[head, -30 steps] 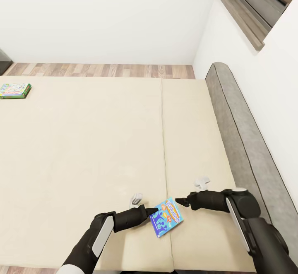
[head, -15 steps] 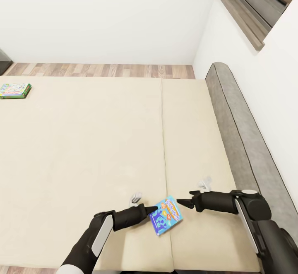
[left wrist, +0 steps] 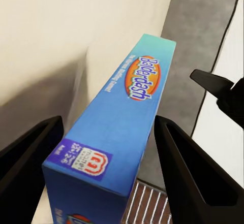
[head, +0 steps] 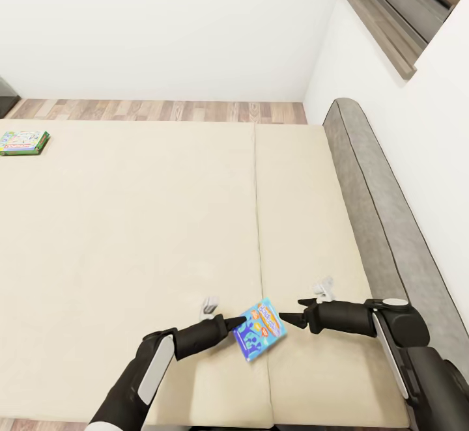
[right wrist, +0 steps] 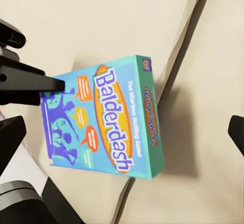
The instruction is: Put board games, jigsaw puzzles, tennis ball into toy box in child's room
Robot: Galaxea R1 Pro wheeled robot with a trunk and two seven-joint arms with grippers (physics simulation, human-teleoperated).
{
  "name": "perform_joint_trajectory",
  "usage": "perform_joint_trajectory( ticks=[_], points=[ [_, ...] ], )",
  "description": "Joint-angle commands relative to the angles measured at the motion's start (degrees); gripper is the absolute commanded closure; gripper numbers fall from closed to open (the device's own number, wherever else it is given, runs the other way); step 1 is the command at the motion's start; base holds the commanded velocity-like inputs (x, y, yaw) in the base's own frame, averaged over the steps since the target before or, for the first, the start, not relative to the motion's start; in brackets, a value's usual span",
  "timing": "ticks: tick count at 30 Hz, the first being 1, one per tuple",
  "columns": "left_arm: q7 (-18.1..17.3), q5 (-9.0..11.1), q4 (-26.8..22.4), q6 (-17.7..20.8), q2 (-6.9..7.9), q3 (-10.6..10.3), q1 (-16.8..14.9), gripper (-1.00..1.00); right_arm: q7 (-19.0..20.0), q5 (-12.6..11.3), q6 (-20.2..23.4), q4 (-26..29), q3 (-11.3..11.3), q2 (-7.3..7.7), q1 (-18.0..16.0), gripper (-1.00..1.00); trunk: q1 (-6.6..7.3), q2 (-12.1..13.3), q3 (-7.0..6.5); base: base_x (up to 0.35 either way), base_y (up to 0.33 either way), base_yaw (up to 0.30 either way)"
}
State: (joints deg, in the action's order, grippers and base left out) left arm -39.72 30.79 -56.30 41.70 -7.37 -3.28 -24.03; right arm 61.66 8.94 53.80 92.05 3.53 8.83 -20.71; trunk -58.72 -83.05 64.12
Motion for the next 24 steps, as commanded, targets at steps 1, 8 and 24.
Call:
perform_joint_trajectory(
  ticks=[1, 8, 24],
  points=[
    [0.0, 0.2, -0.4, 0.2, 0.03, 0.0, 0.1, 1.00, 0.6, 0.6, 0.2, 0.1, 0.1, 0.00, 0.0, -1.00, 0.00, 0.0, 0.03, 0.000, 0.000, 0.000],
    [0.0, 0.8, -2.4, 0.3, 0.15, -0.1, 0.9, 1.00, 0.7, 0.7, 0.1, 0.1, 0.1, 0.08, 0.0, -1.00, 1.32, 2.4, -1.05, 0.000, 0.000, 0.000],
    [-0.1, 1.0, -3.8, 0.2, 0.47, 0.2, 1.7, 1.00, 0.7, 0.8, 0.1, 0.1, 0.1, -0.31, 0.0, -1.00, 4.83, 8.8, -3.92, 0.000, 0.000, 0.000]
  ],
)
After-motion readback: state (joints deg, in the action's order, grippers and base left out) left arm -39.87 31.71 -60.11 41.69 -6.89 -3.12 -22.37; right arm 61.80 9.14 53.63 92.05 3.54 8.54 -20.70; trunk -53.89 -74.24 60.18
